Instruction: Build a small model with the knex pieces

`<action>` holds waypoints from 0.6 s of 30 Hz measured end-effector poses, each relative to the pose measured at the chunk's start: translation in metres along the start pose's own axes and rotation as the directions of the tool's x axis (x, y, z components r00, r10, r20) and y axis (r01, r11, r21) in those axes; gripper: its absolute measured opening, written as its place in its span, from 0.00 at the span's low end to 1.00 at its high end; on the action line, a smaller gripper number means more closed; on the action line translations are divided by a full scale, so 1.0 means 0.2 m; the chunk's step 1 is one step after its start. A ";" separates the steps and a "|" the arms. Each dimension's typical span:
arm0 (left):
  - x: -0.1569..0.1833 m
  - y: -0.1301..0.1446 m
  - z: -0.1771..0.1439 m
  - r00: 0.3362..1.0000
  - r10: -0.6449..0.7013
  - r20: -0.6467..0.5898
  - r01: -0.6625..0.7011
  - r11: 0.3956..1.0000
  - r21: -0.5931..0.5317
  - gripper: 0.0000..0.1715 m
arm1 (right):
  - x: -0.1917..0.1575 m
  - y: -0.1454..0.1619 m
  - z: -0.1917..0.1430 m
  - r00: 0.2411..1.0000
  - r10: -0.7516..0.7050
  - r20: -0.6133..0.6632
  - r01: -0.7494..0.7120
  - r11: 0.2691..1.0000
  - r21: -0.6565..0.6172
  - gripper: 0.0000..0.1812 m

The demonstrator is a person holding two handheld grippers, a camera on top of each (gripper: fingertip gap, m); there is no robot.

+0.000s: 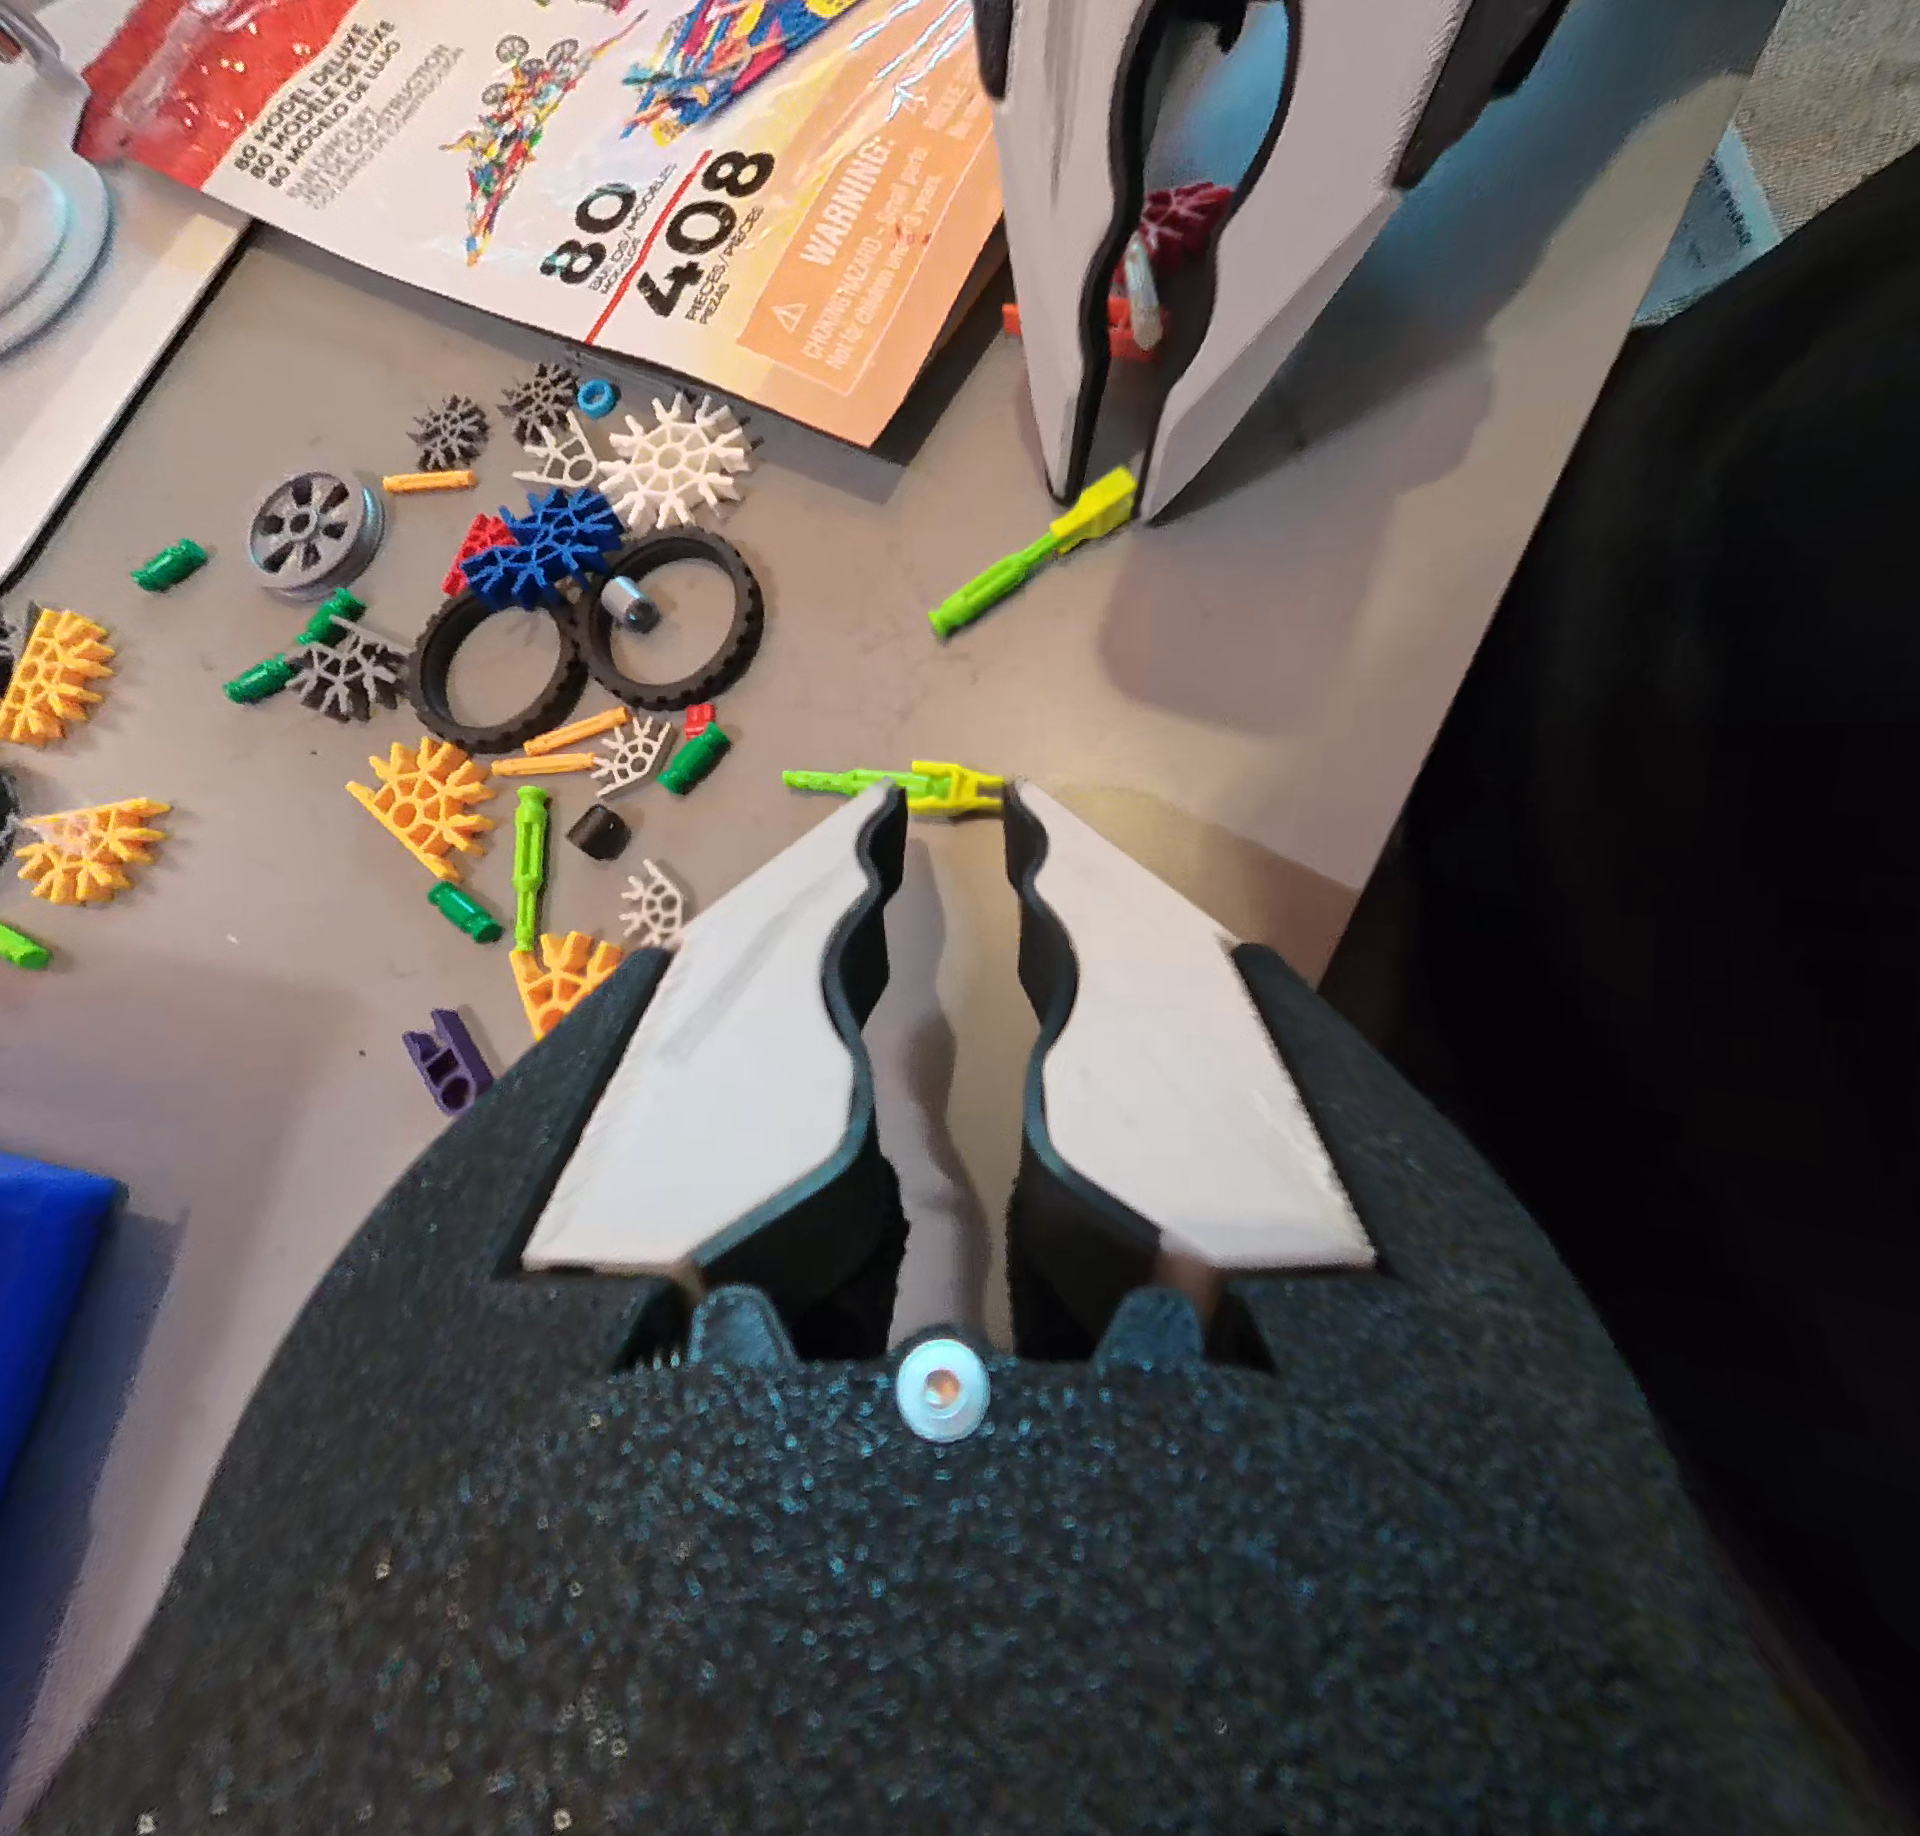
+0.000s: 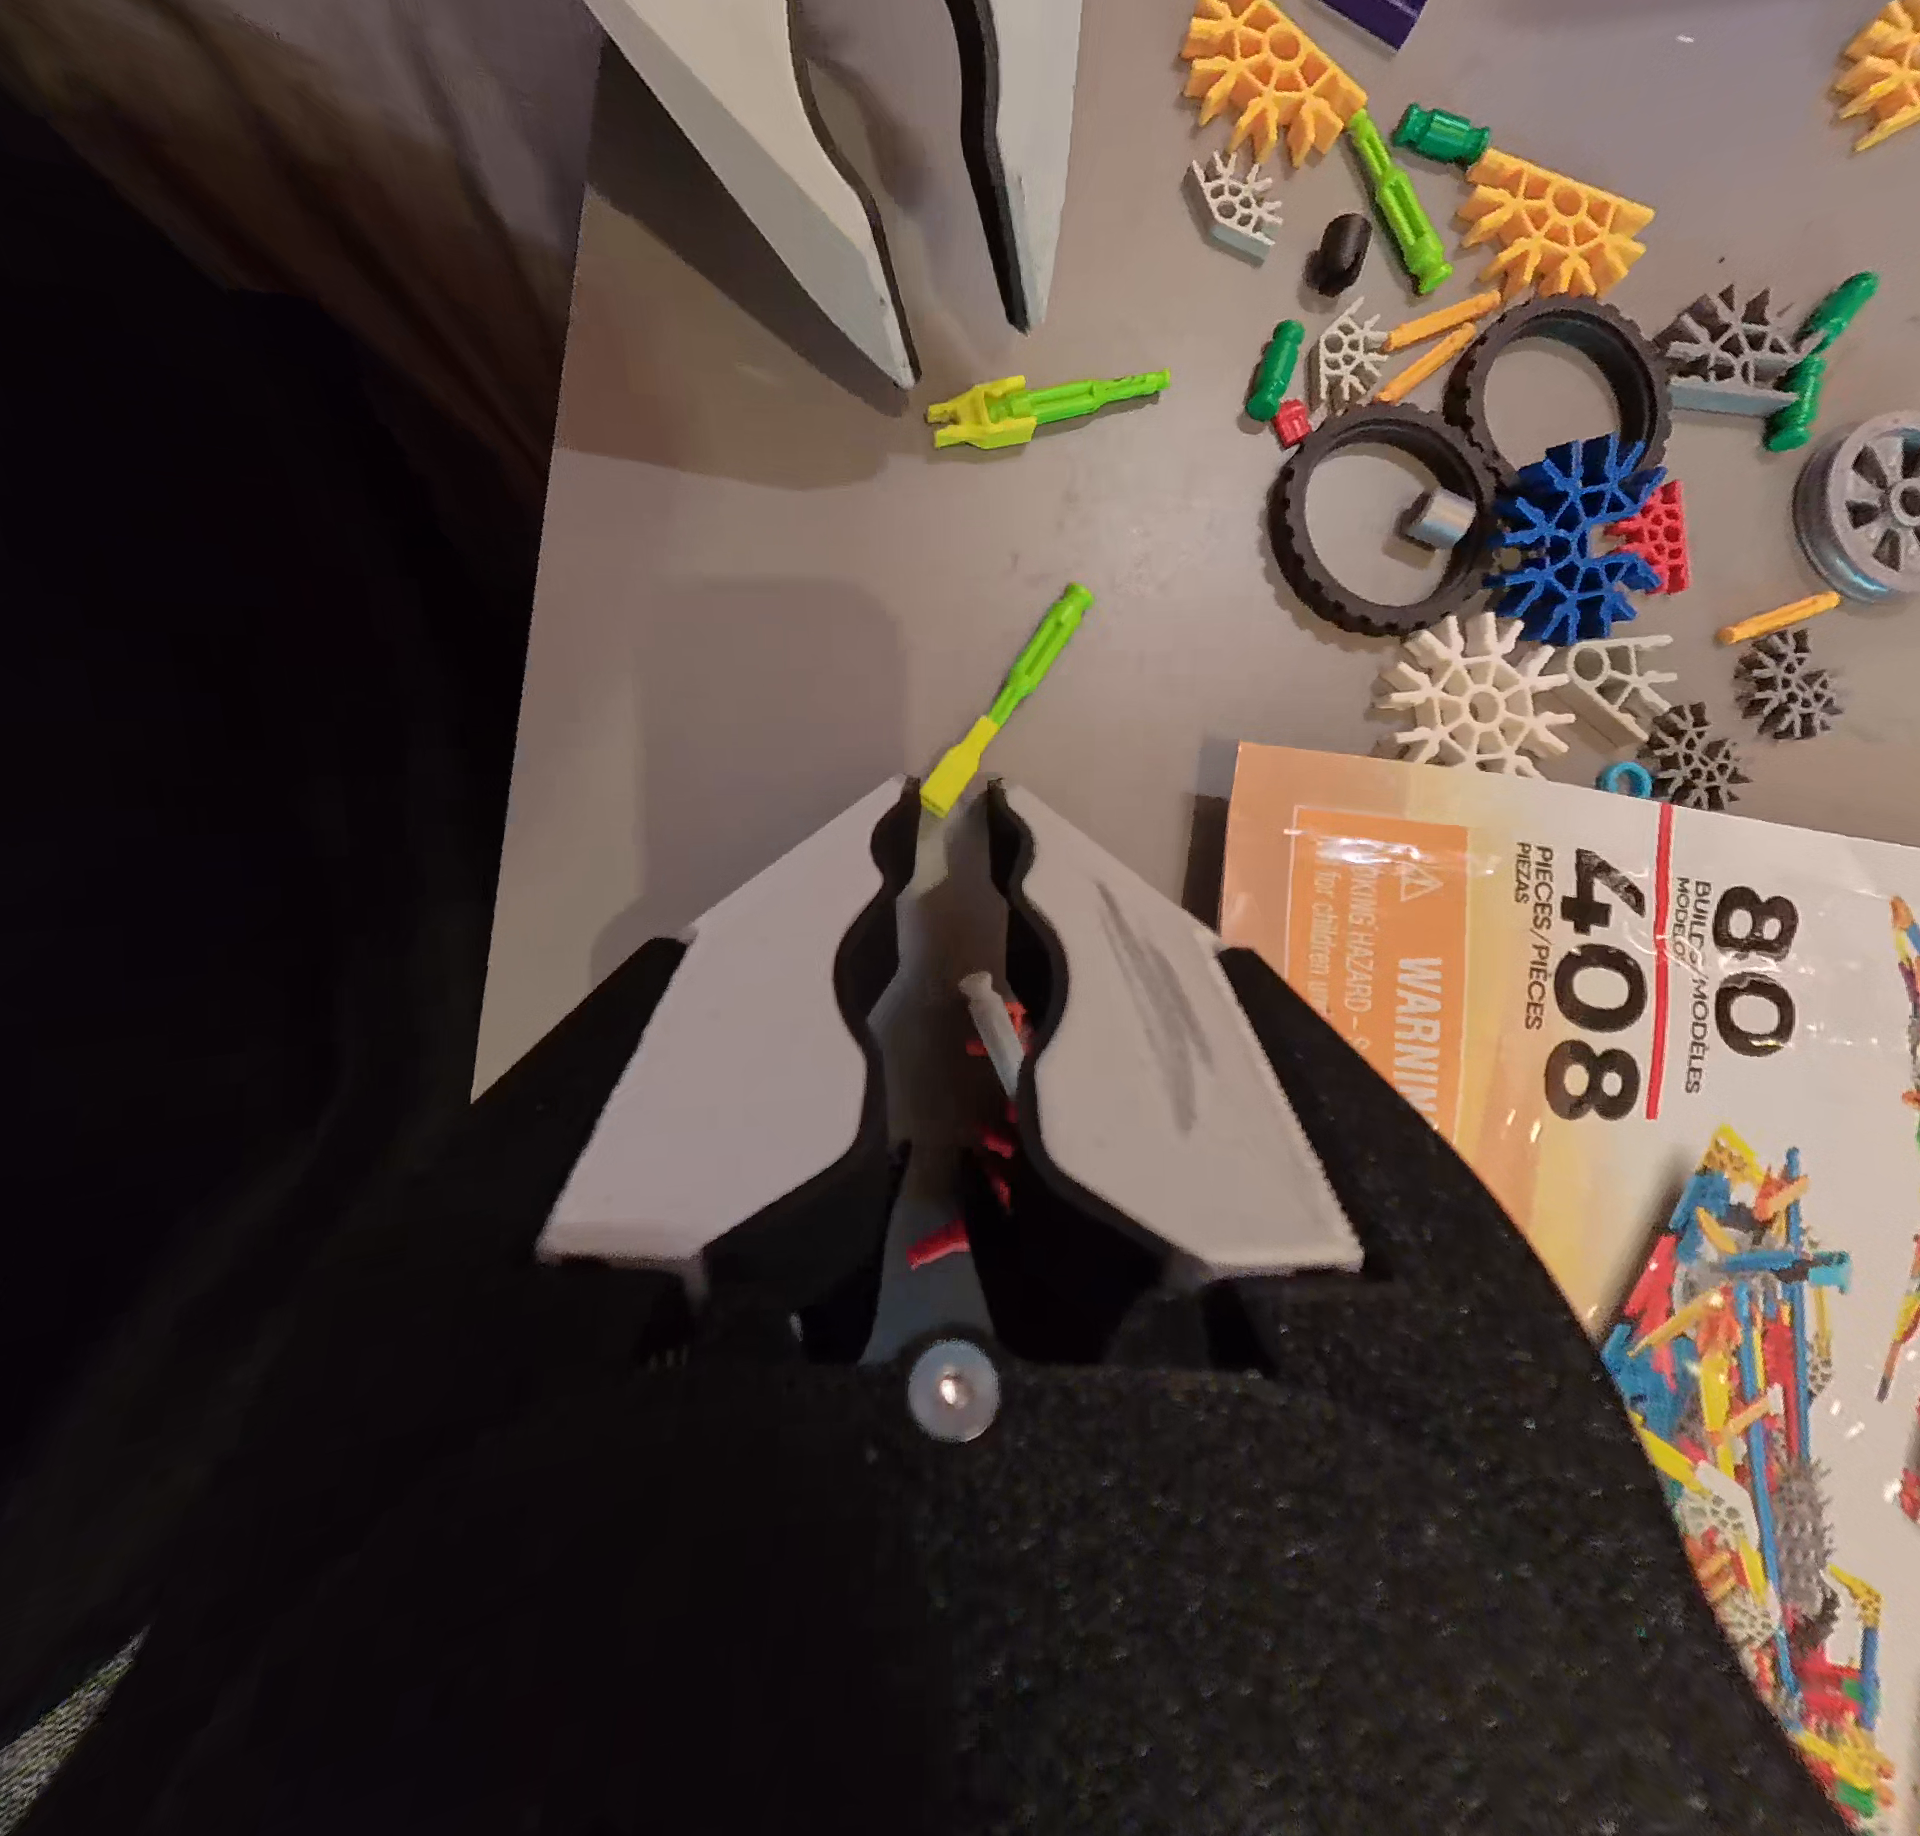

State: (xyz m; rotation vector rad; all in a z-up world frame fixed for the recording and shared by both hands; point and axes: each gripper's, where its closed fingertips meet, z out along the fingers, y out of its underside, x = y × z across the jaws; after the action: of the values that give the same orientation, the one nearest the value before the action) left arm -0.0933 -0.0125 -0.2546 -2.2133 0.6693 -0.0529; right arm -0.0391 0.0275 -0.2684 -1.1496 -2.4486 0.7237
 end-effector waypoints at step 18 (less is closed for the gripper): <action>0.07 -0.01 0.06 0.999 -0.039 -0.027 0.038 0.999 -0.020 0.08 | 0.04 -0.02 0.02 1.000 0.027 -0.004 -0.027 1.000 0.015 0.04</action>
State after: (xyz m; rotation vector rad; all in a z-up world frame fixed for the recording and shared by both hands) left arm -0.0778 -0.0100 -0.2641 -2.2478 0.6449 -0.0973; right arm -0.0480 0.0296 -0.2685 -1.1800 -2.4249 0.7454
